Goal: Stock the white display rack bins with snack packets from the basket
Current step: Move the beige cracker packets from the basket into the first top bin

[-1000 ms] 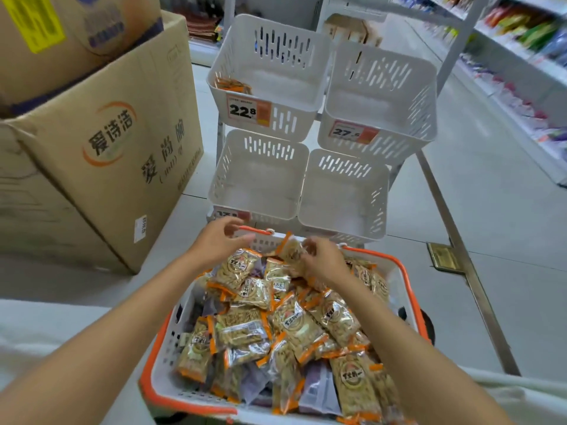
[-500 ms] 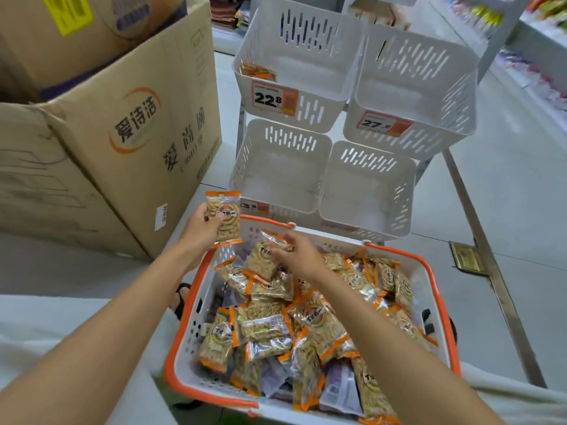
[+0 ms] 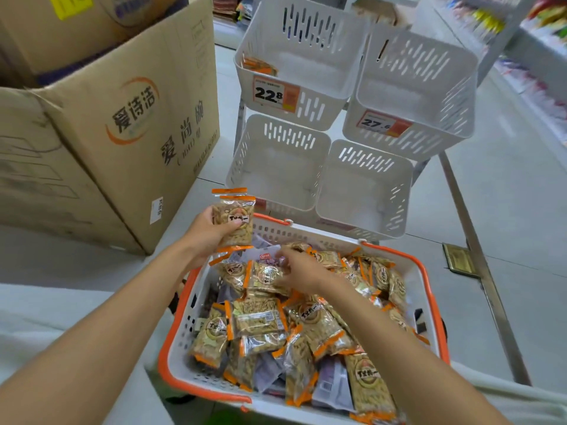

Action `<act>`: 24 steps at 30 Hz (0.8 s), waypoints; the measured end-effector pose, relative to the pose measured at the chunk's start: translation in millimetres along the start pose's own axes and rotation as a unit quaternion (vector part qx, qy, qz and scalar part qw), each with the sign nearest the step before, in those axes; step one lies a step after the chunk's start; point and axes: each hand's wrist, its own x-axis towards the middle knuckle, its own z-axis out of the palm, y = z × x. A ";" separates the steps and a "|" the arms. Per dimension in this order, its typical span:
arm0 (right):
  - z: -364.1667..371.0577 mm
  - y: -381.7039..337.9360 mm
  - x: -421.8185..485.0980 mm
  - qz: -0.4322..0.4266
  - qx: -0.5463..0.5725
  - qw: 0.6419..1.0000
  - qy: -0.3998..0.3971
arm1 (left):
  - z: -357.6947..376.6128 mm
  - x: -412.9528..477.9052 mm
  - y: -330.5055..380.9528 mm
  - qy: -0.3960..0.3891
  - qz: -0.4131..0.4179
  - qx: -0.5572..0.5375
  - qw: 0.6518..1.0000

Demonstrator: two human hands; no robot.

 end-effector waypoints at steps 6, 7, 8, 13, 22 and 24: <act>-15.8 12.3 -10.1 0.002 0.145 0.986 0.088 | 4.5 -5.6 -3.9 -0.035 0.011 0.040 0.999; -29.4 9.5 -12.9 -0.012 0.236 0.966 0.109 | 5.5 -5.4 -1.5 -0.036 0.018 0.047 0.998; -43.7 5.0 -15.6 -0.036 0.312 0.941 0.127 | 8.8 -5.9 3.4 -0.037 0.024 0.051 0.998; -95.8 -26.7 2.6 -0.073 0.391 0.907 0.135 | 45.6 -10.9 51.1 -0.161 0.015 -0.047 0.986; -205.8 -59.8 38.1 -0.145 0.402 0.896 0.122 | 52.9 47.3 149.2 -0.239 0.085 0.127 0.959; -234.6 -67.7 47.9 -0.157 0.414 0.892 0.093 | 53.5 70.3 177.1 -0.254 0.110 0.153 0.949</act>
